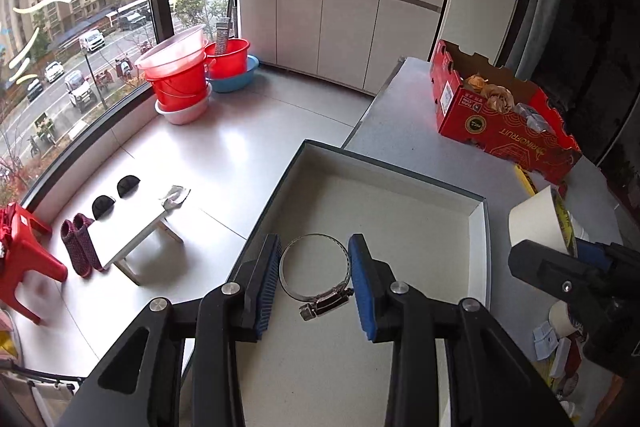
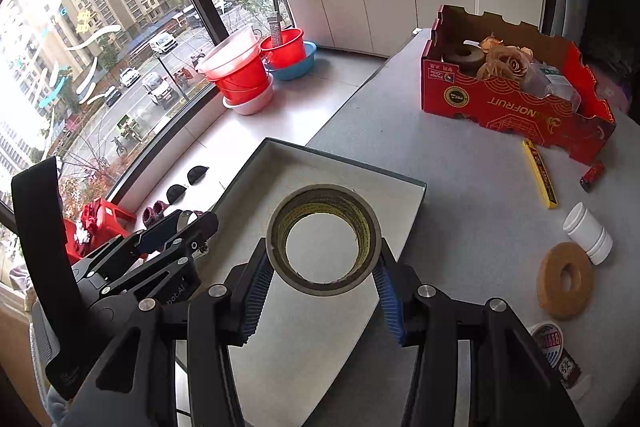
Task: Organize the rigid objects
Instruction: 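Carry the hose clamp in left tool while right tool carries the tape to the tray, then open left tool over the tray while right tool releases the tape roll inside, then move left tool to the white plug while right tool approaches the white block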
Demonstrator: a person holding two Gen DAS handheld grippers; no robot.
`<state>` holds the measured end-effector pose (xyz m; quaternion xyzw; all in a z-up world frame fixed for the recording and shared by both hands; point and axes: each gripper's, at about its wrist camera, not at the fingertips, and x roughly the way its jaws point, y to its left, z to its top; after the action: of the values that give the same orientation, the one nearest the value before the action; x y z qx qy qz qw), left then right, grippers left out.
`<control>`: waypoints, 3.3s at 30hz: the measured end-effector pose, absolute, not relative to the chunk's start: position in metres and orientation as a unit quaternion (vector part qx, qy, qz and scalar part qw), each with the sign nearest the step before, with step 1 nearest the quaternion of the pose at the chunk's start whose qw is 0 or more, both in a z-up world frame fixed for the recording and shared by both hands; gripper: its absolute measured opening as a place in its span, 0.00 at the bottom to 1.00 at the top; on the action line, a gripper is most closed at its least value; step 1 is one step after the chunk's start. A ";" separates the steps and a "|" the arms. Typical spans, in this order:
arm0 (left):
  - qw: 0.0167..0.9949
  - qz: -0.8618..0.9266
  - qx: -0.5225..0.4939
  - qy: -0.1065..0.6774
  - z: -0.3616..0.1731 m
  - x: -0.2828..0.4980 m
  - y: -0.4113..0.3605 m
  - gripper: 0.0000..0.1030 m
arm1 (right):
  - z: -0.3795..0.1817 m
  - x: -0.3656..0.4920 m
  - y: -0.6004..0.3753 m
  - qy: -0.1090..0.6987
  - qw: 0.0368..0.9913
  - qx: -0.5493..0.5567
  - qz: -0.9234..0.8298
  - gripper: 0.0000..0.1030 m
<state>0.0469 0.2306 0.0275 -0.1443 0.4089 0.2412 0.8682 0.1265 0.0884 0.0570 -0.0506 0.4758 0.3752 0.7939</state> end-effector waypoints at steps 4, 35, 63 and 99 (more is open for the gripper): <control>0.865 0.240 -0.134 0.419 0.017 0.062 0.233 0.36 | 0.043 0.137 0.097 0.487 0.791 -0.053 0.367 0.49; 0.845 0.237 -0.130 0.462 -0.016 0.095 0.249 0.36 | 0.003 0.162 0.127 0.513 0.781 -0.077 0.348 0.49; 0.847 0.183 -0.178 0.466 -0.003 0.072 0.229 1.00 | 0.029 0.145 0.049 0.506 0.803 -0.012 0.316 0.95; 0.834 0.061 -0.113 0.537 -0.043 0.126 0.013 1.00 | -0.020 0.052 -0.234 0.521 0.825 0.179 0.125 0.95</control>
<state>0.1262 0.0133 -0.0433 -0.1131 0.5366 0.0609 0.8340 0.0520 -0.2338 -0.0199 0.1793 0.5205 0.1252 0.8253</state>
